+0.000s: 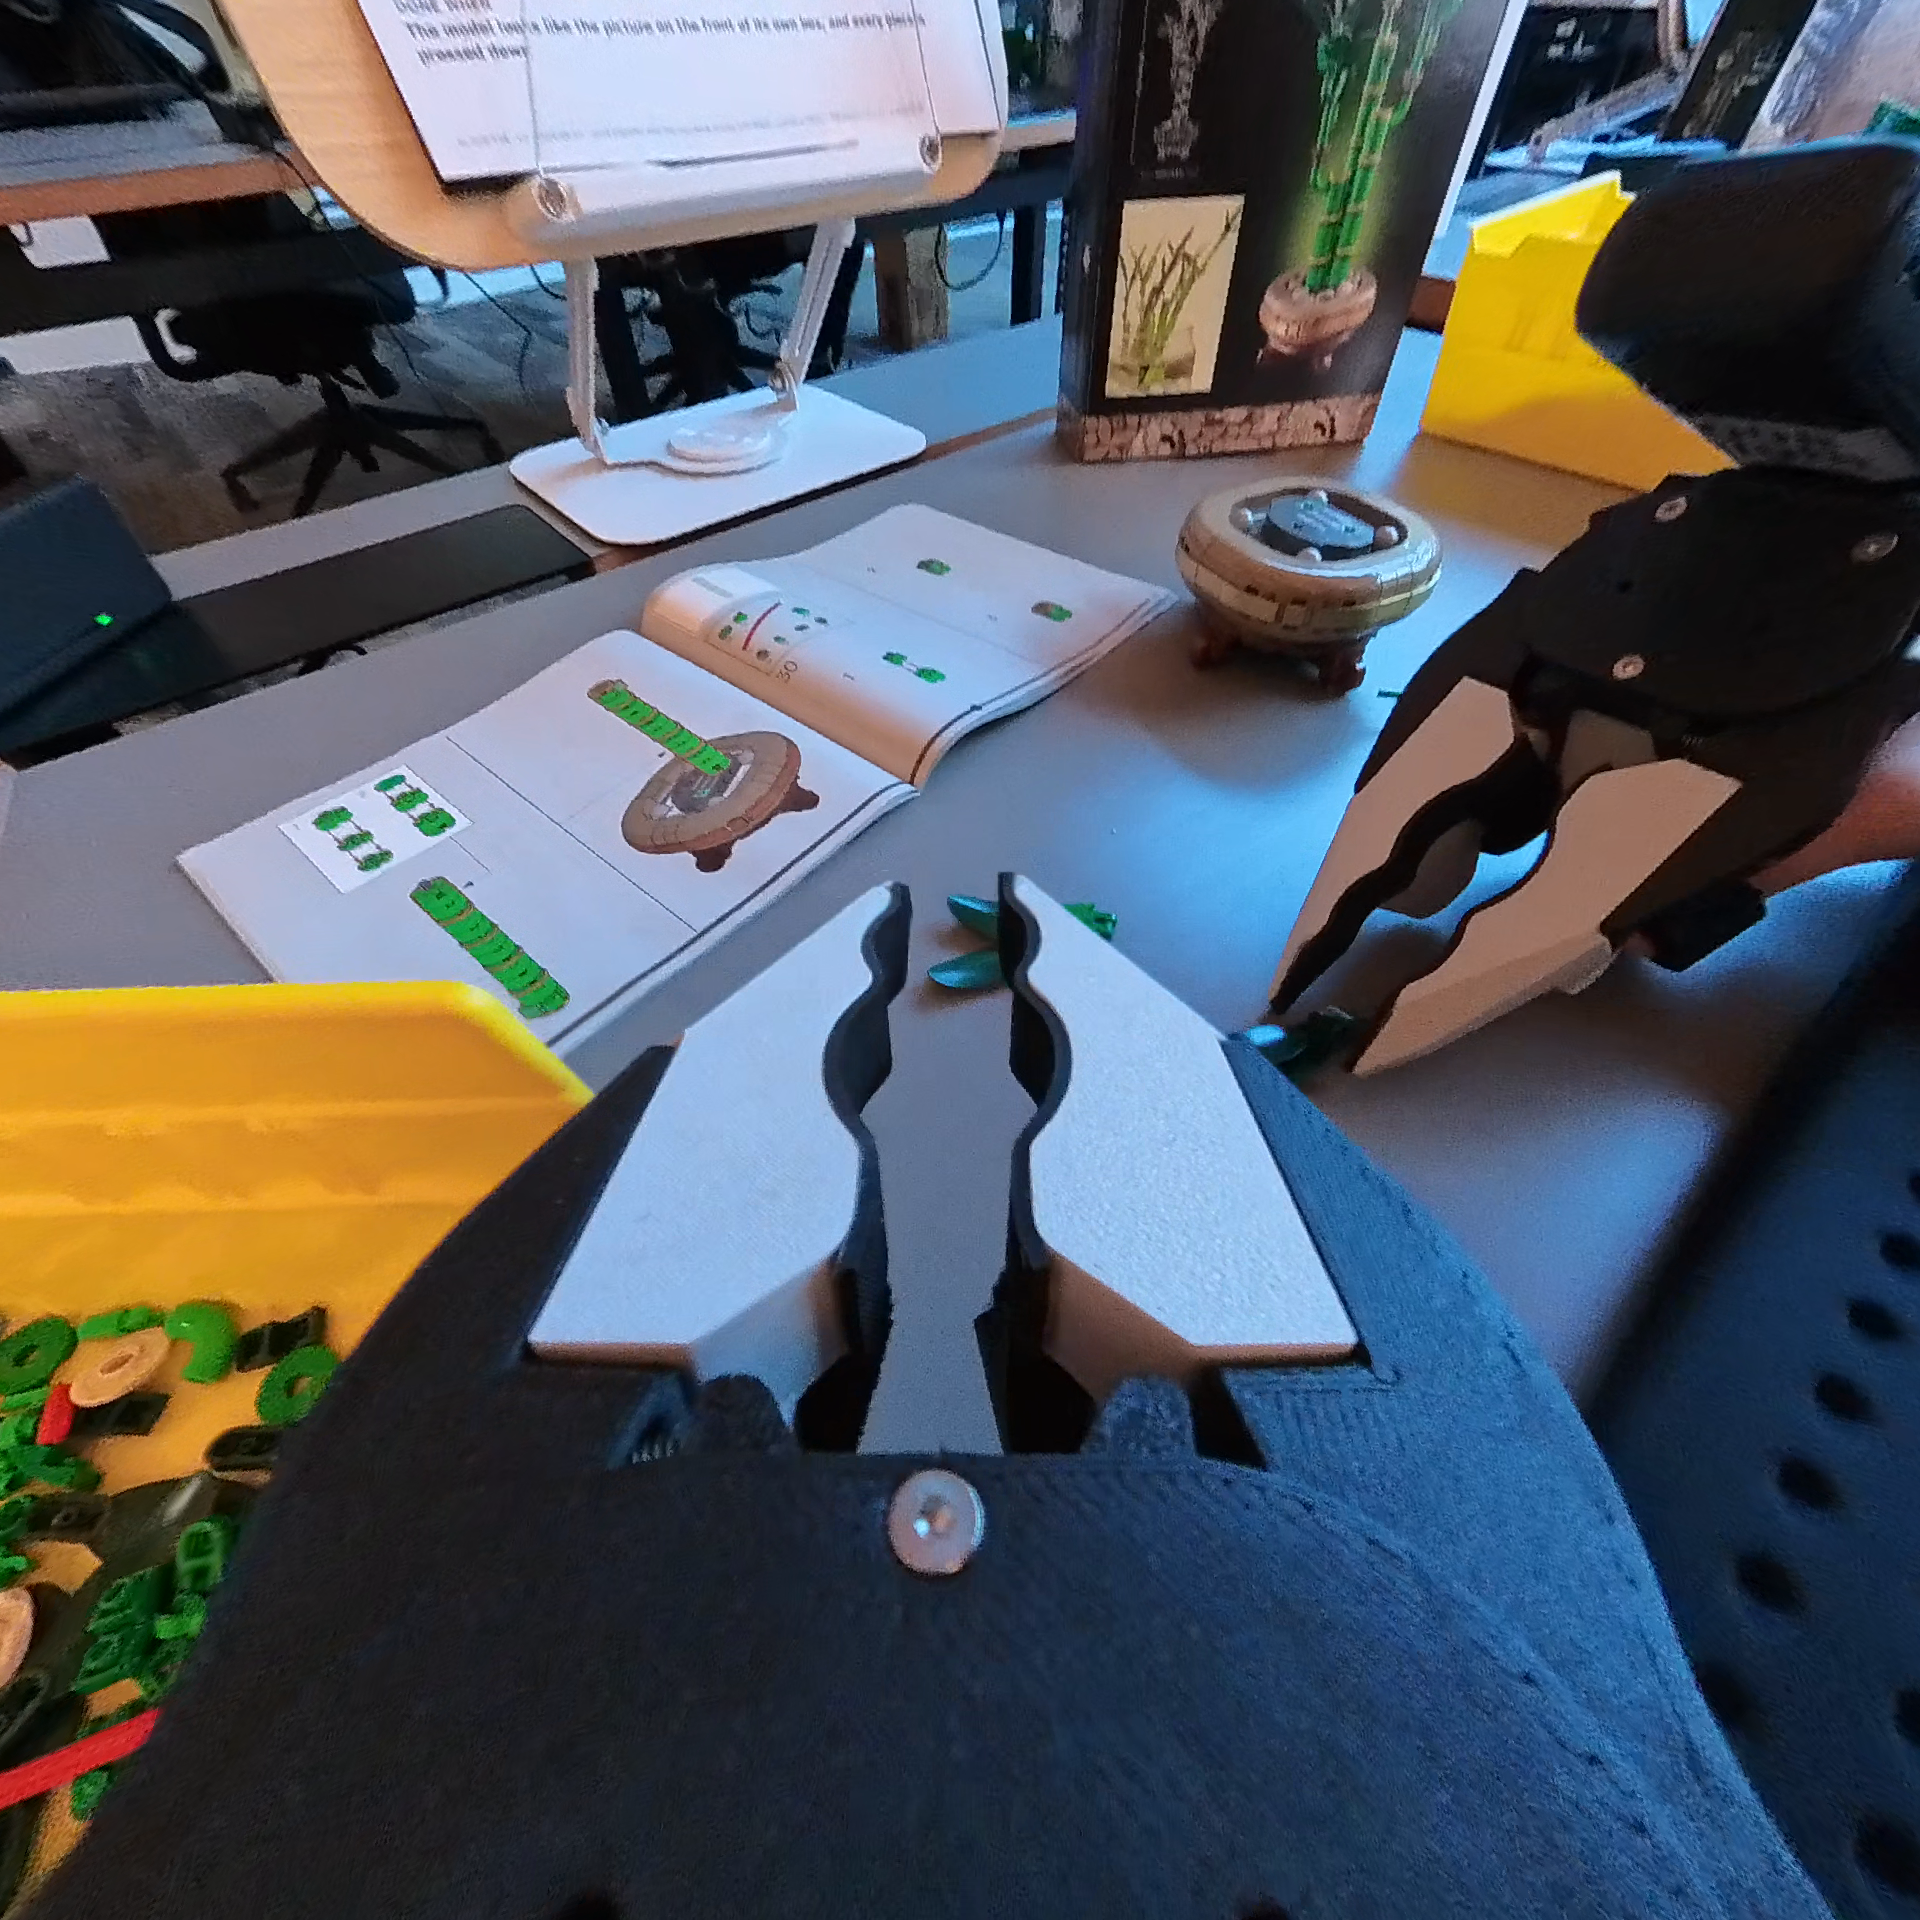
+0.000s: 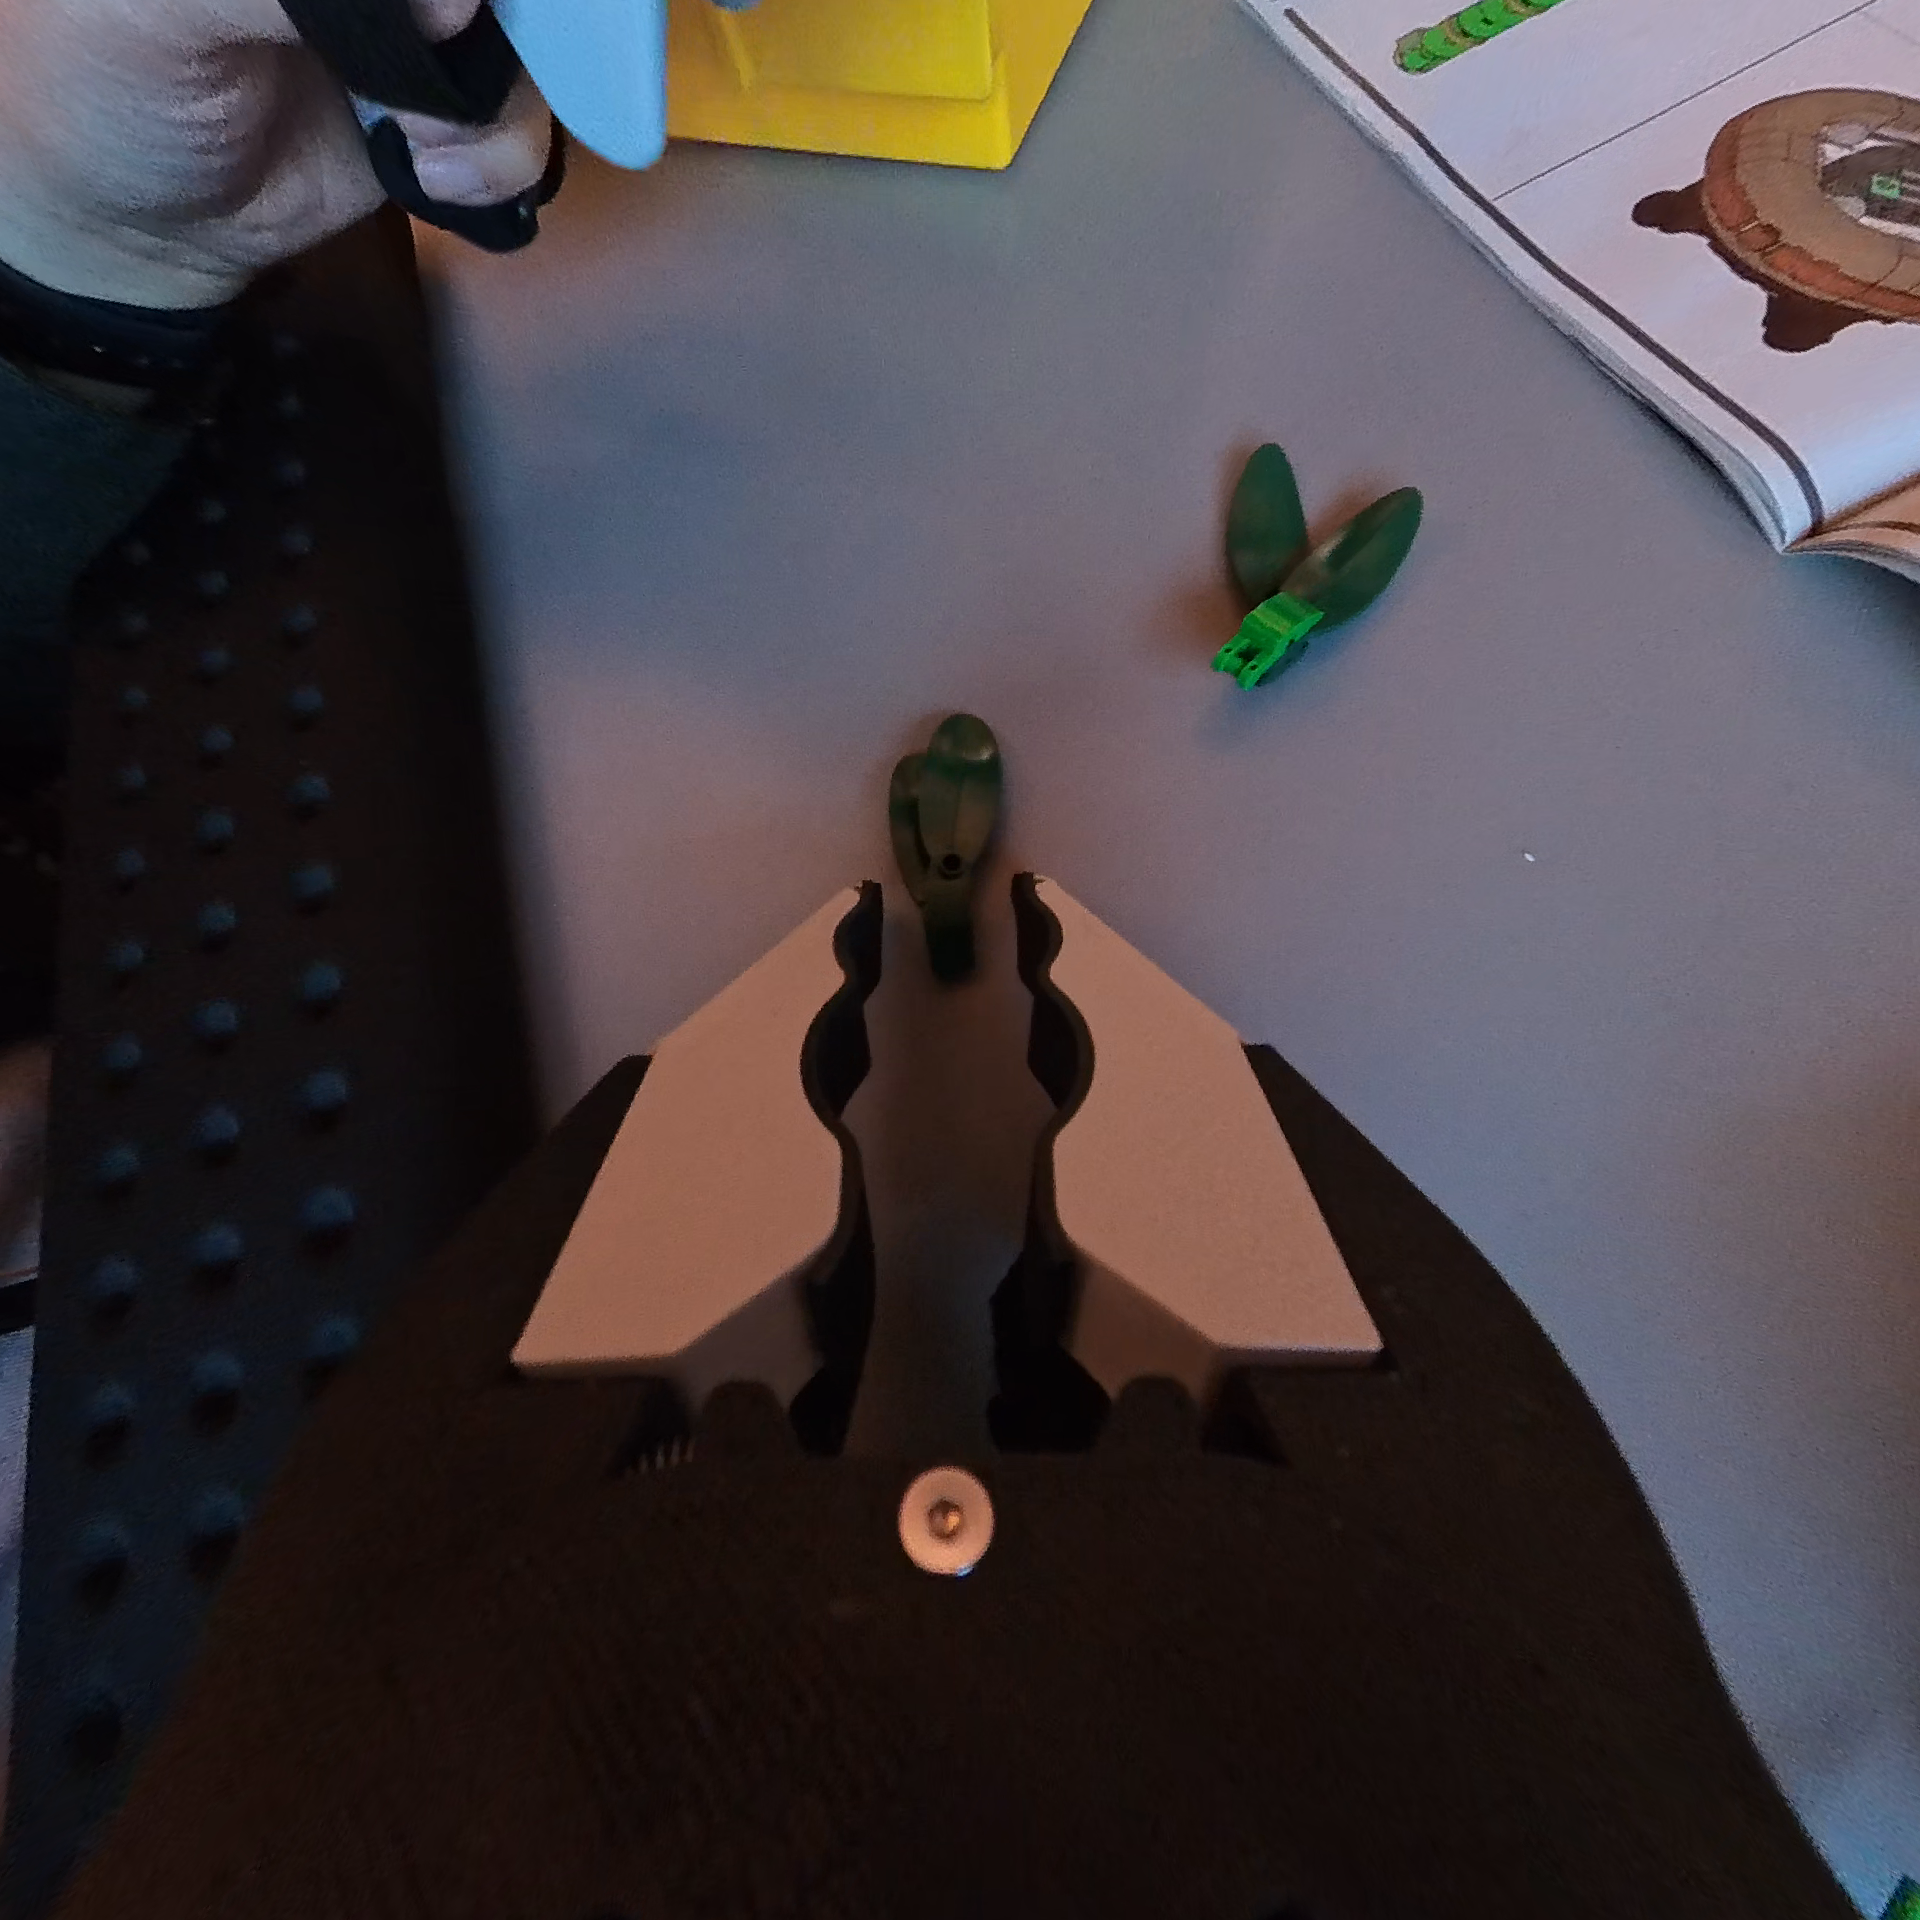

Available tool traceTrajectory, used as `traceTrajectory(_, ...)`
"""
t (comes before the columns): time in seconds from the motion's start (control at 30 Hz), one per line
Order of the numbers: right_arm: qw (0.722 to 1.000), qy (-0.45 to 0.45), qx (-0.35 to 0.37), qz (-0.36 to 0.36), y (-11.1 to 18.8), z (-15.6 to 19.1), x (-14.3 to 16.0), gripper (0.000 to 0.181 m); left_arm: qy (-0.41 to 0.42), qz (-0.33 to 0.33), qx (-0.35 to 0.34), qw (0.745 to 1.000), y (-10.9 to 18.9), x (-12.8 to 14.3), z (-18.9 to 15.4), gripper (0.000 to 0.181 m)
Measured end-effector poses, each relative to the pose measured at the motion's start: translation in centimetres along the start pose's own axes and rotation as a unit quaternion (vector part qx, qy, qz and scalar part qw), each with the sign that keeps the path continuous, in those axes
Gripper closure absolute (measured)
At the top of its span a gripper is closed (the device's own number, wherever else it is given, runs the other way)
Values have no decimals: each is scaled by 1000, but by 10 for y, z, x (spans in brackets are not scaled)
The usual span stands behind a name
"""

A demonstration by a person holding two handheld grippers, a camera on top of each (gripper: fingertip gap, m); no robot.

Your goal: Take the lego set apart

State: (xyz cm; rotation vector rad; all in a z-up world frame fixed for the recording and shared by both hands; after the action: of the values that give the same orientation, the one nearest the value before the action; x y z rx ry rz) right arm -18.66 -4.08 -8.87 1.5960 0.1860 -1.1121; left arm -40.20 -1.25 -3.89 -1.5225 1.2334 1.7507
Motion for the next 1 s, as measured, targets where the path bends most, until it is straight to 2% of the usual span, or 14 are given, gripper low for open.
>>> traceTrajectory(0.37, 999, 30, 2, 12, 3, 2, 1, 156, 11, 46, 13, 999, -8, 8, 0, 165)
traceTrajectory(0.43, 1000, 21, -6, 17, 3, 1, 1, 174, 12, 54, 13, 998, -10, 9, 0, 165)
traceTrajectory(0.47, 1000, 6, -5, 14, 4, 0, 1, 174, 13, 56, 14, 998, -10, 9, 0, 165)
traceTrajectory(0.6, 989, -108, -57, -83, 19, -10, -10, 174, 49, 43, 41, 997, -11, 9, 0, 161)
traceTrajectory(0.67, 972, -162, -100, -138, 28, -16, -13, 174, 100, 21, 91, 991, -13, 9, -1, 155)
traceTrajectory(0.77, 947, -199, -156, -200, 36, -17, -18, 174, 208, -36, 213, 954, -15, 6, -4, 151)
traceTrajectory(0.87, 926, -213, -197, -239, 39, -13, -23, 175, 304, -103, 340, 884, -16, 1, -8, 148)
traceTrajectory(0.93, 918, -219, -212, -255, 40, -11, -25, 175, 343, -127, 387, 846, -18, 0, -9, 148)
traceTrajectory(1.0, 912, -222, -219, -267, 40, -10, -27, 175, 350, -120, 401, 838, -21, 1, -11, 149)
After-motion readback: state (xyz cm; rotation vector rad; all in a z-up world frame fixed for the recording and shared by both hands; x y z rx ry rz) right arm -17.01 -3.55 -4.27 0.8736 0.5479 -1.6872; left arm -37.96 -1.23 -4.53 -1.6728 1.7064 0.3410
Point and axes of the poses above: each gripper's, where its closed fingertips meet, y back along the fingers, x out of its underside, z = x × y across the jaws, the point moved 10 cm from there along y, back along the fingers, and after that the axes turned 9 degrees about x, right-handed, at the moved point
